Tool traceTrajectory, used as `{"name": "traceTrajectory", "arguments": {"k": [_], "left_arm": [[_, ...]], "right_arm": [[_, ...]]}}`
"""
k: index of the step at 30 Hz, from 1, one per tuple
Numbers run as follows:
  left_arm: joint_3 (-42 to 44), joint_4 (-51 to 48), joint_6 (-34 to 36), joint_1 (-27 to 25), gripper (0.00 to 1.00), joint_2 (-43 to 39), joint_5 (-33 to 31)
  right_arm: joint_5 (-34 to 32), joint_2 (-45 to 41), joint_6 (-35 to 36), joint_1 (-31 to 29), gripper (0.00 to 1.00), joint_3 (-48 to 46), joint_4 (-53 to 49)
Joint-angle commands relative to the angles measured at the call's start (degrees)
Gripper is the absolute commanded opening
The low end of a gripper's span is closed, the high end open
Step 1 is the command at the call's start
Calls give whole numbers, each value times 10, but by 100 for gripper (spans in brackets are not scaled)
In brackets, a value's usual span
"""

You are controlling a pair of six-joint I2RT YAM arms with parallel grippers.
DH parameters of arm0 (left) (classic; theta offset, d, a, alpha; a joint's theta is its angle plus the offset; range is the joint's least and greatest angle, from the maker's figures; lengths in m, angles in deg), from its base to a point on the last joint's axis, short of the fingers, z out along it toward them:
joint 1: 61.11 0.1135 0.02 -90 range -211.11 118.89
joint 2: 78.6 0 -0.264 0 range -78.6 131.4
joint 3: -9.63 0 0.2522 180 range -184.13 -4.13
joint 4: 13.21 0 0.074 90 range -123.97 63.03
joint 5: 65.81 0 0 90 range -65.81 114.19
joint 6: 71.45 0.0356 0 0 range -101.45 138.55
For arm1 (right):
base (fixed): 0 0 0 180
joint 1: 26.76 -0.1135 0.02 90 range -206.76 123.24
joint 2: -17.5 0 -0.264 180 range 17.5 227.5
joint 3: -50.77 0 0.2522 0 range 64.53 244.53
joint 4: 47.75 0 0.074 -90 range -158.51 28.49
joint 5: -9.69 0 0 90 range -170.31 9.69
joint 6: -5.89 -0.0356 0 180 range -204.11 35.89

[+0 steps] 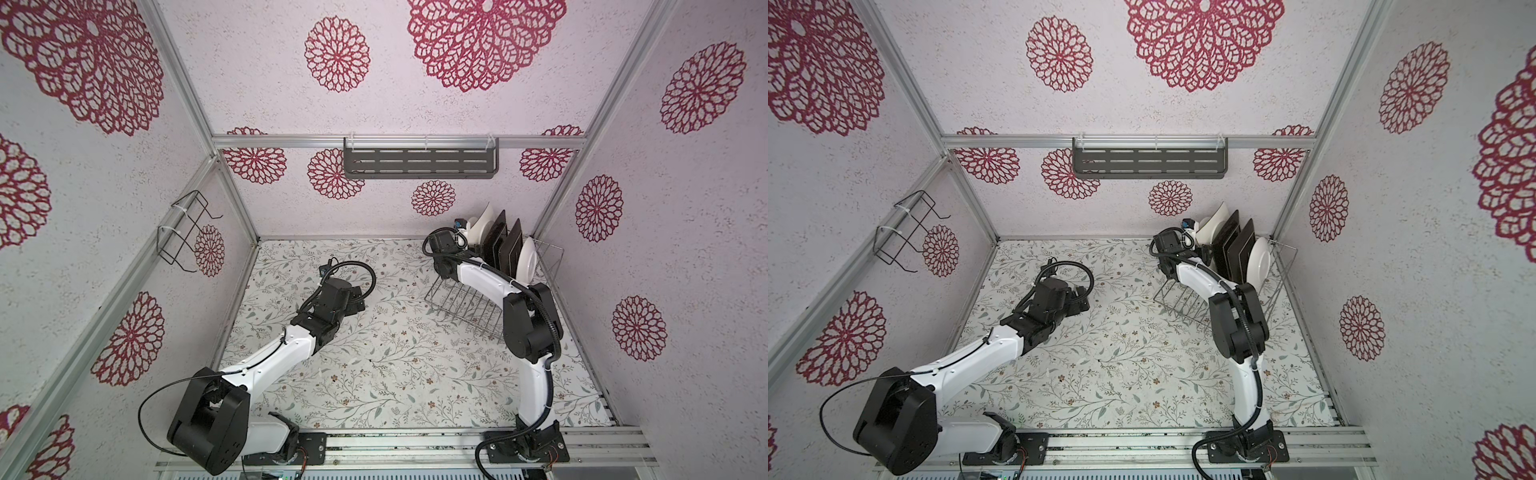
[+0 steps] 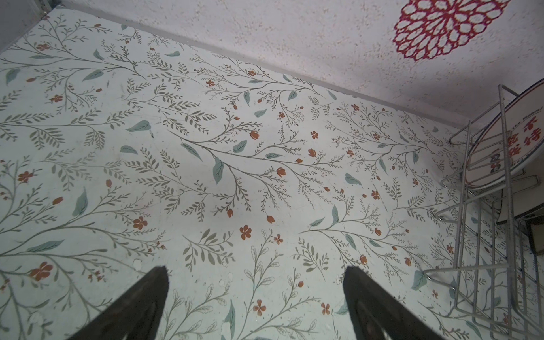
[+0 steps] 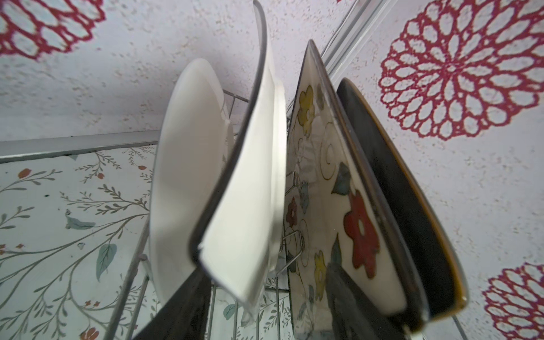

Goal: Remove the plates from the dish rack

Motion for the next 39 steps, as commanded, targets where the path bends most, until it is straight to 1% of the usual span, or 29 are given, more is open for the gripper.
{"name": "traceTrajectory", "arguments": {"k": [1,8,11,16,23,39], "left_arm": [[-16,-4,8,-5,97,5,1],[-15,7,2,-6,97,4,11],[-15,6,5,-5,97,8,10],[-12,4,7,-6,97,10,7],[-15,0,8,-6,97,9,4],[-15,-3,9,-6,97,3,4]], "right_arm": [[-21,5,-22,7,63,15,10],[-14,27,-22,13,61,45,10],[-22,37,-21,16,58,51,19],[-50,60,-6,20,52,78,34],[-53,69,0,25,44,88,47],[-82,73,41,26,20,75,111]]}}
